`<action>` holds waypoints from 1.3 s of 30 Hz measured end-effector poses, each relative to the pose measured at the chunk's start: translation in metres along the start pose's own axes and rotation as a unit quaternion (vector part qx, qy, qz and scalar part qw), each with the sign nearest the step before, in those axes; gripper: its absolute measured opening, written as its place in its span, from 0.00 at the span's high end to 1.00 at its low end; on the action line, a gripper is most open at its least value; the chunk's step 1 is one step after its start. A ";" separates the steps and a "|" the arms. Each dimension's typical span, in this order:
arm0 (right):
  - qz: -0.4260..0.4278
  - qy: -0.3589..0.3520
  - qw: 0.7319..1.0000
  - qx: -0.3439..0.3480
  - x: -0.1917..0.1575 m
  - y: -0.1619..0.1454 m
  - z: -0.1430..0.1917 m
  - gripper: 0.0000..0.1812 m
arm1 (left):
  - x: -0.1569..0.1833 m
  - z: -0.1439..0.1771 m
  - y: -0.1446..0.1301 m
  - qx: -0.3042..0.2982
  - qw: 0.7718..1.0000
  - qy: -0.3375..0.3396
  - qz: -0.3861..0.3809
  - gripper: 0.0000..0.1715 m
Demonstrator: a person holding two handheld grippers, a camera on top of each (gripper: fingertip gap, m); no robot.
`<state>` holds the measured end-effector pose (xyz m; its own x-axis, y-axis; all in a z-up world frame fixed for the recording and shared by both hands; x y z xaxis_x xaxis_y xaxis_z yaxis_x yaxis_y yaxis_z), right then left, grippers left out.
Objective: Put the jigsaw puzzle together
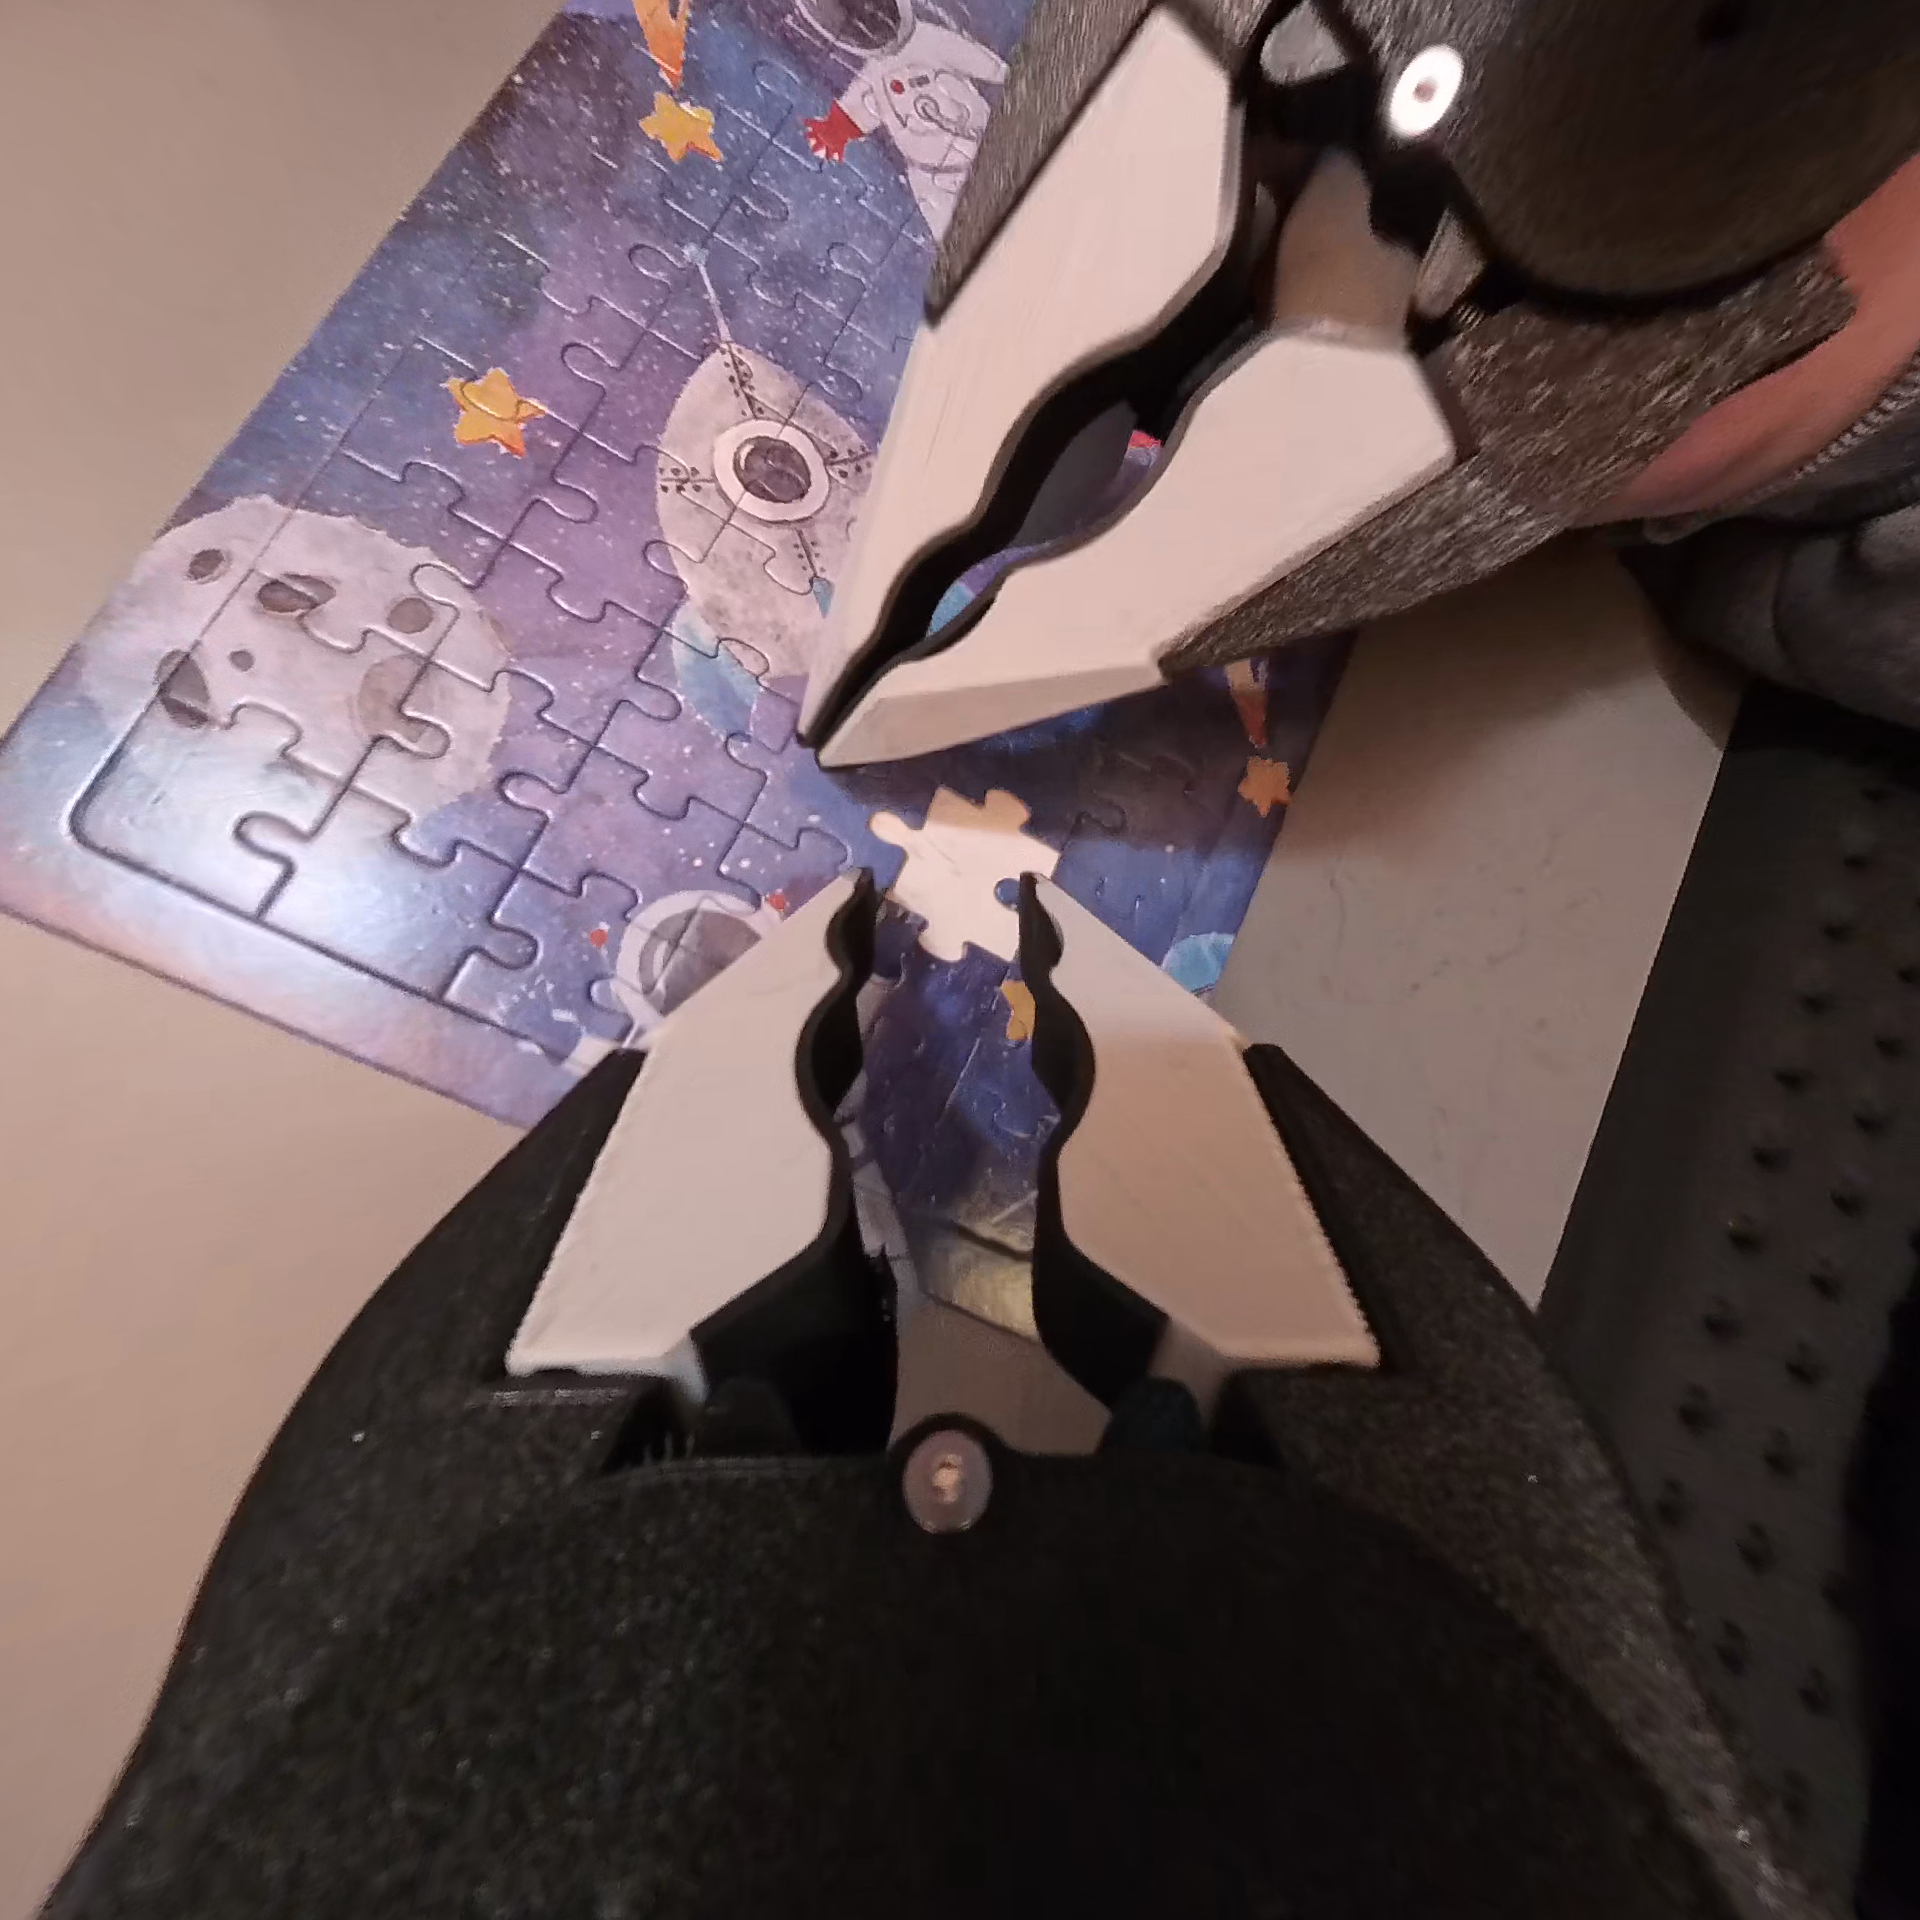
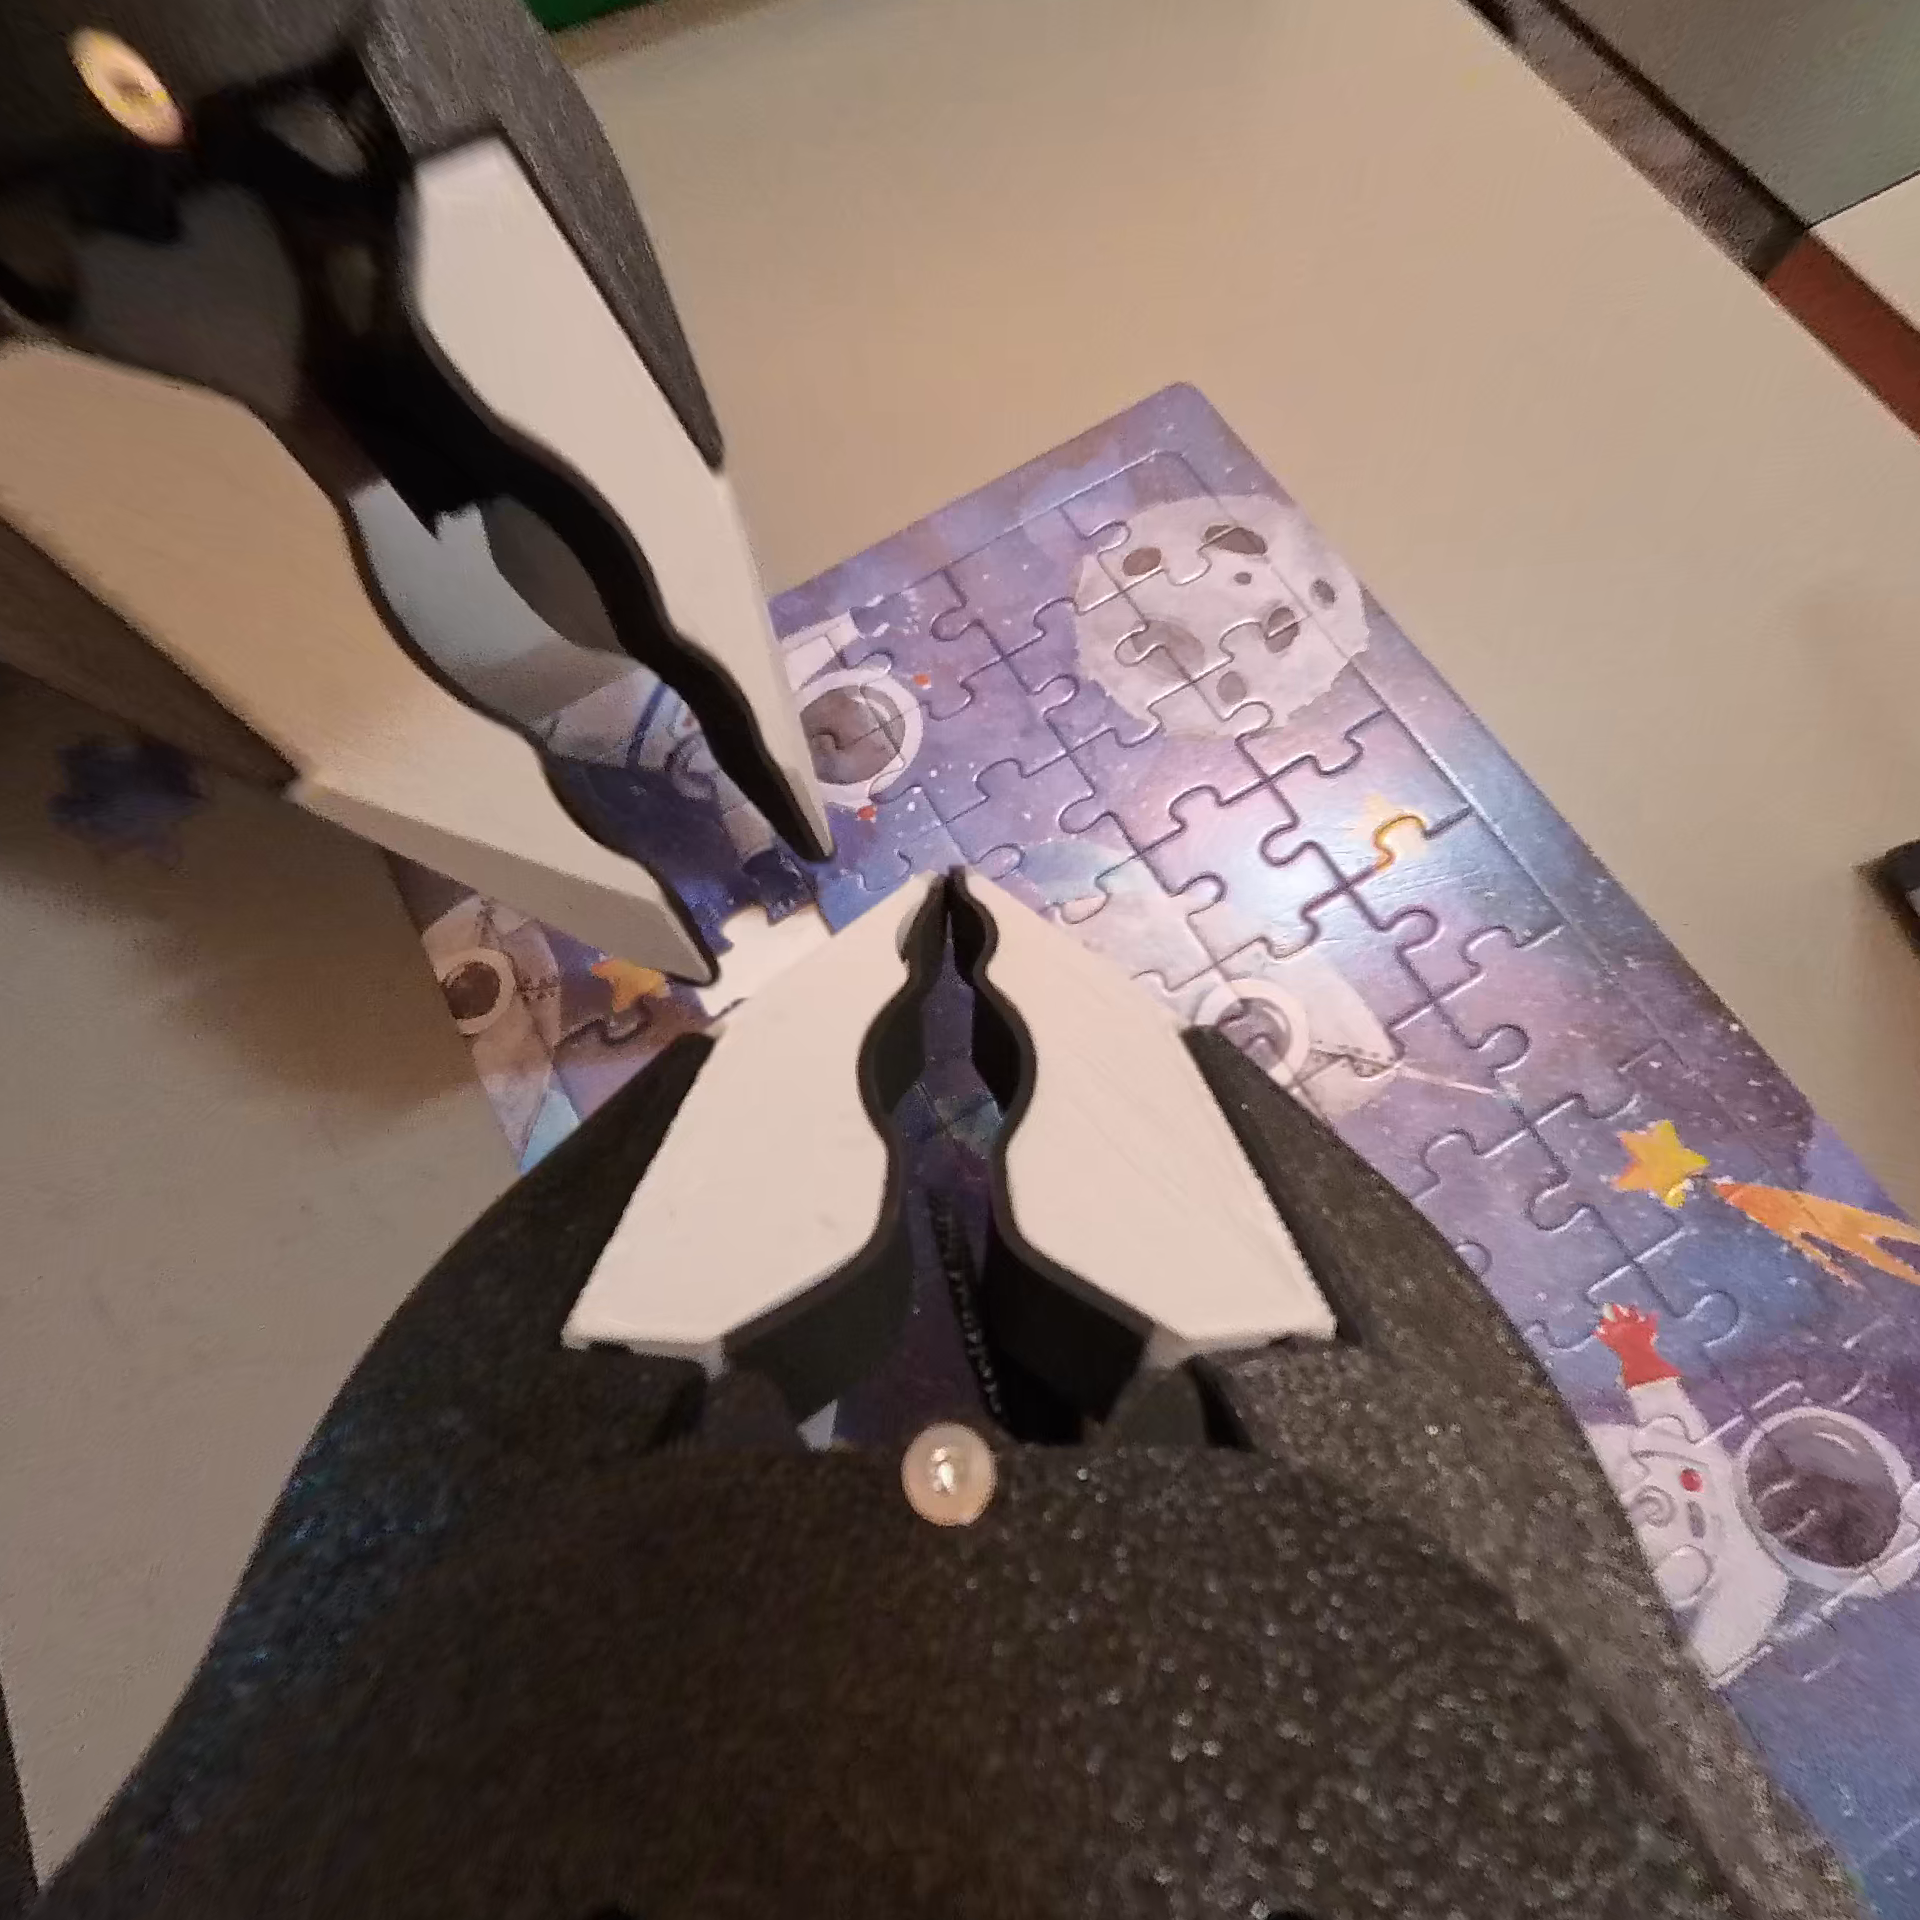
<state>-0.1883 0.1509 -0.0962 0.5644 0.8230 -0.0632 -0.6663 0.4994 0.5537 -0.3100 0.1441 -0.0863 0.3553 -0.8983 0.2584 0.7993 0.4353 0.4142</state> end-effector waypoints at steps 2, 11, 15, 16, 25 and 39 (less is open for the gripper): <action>0.013 -0.008 1.000 -0.022 -0.002 -0.004 -0.007 1.00 | 0.001 0.009 -0.007 0.006 1.000 0.002 0.015 0.84; 0.029 -0.028 0.999 -0.023 -0.010 -0.001 -0.002 1.00 | 0.035 0.062 -0.113 0.012 0.996 0.049 0.076 0.84; 0.033 -0.033 0.999 0.000 -0.019 -0.004 0.015 1.00 | 0.056 0.058 -0.151 -0.012 0.990 0.074 0.118 0.80; 0.032 -0.034 0.999 0.005 -0.023 -0.007 0.018 1.00 | 0.062 0.056 -0.155 -0.015 0.990 0.083 0.113 0.80; 0.044 -0.064 0.996 0.050 -0.068 -0.025 0.042 1.00 | 0.069 0.040 -0.149 -0.007 0.990 0.125 0.072 0.76; 0.082 -0.060 0.995 0.024 -0.095 -0.043 0.042 1.00 | 0.076 0.036 -0.134 -0.006 0.982 0.183 0.052 0.96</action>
<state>-0.1925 0.0397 -0.0795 0.5056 0.8531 0.1286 -0.7315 0.3448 0.5883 -0.4075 0.0195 -0.0902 0.5834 -0.8115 -0.0332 0.7547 0.5266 0.3913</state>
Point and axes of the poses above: each gripper's, where its closed fingertips meet, z back along the fingers, y out of its top, x = y × z across the jaws, the point moved 9 cm from there along z, back along the fingers, and after that the axes turned 13 degrees about -x, right-handed, at the moved point
